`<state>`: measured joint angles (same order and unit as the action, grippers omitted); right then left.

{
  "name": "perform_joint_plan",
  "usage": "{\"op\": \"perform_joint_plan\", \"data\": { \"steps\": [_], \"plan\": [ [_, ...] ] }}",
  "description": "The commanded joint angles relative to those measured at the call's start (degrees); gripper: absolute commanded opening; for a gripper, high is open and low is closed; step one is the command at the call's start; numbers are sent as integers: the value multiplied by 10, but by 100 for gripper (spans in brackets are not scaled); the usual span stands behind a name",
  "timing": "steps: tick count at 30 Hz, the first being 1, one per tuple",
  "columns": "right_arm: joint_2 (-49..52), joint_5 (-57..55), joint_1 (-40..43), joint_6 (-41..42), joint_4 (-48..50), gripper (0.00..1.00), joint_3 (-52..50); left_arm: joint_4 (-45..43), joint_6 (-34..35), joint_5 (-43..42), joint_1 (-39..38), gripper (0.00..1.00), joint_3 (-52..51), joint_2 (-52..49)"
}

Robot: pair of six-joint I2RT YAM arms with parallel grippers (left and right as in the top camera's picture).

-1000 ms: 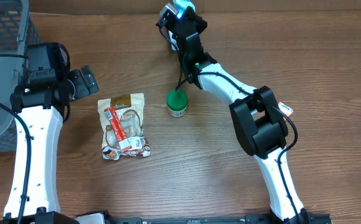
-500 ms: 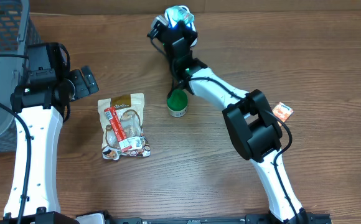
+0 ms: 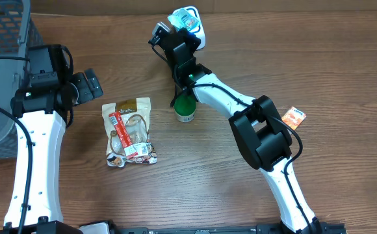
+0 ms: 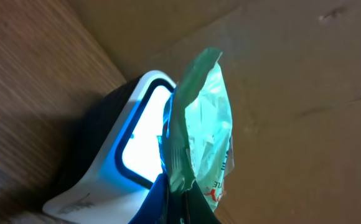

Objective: Scan the item barcode
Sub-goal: 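Hold the teal packet in front of the white scanner, then carry the packet right and lower it beside the tissue pack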

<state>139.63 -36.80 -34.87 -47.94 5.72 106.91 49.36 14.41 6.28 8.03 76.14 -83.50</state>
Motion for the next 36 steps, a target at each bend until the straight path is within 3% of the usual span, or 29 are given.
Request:
{"op": "perform_joint_plan", "data": {
  "steps": [1,11,19,25,29,32,36],
  "plan": [
    [3,-11,-3,30,-18,4,8,-1,-9,3,2,100,9,3],
    [-8,-21,-3,52,-34,4,8,-1,-9,3,2,100,9,3],
    [-108,-76,-1,110,-41,3,8,-1,-9,3,2,100,9,3],
    [-236,-82,6,278,-227,3,8,-1,-9,3,2,100,9,3],
    [-302,-52,35,459,-443,4,8,-1,-9,3,2,100,9,3],
    [-316,61,78,548,-599,4,8,-1,-9,3,2,100,9,3],
    [-303,272,167,567,-762,4,-17,-1,-9,3,2,100,9,3]
  ]
}}
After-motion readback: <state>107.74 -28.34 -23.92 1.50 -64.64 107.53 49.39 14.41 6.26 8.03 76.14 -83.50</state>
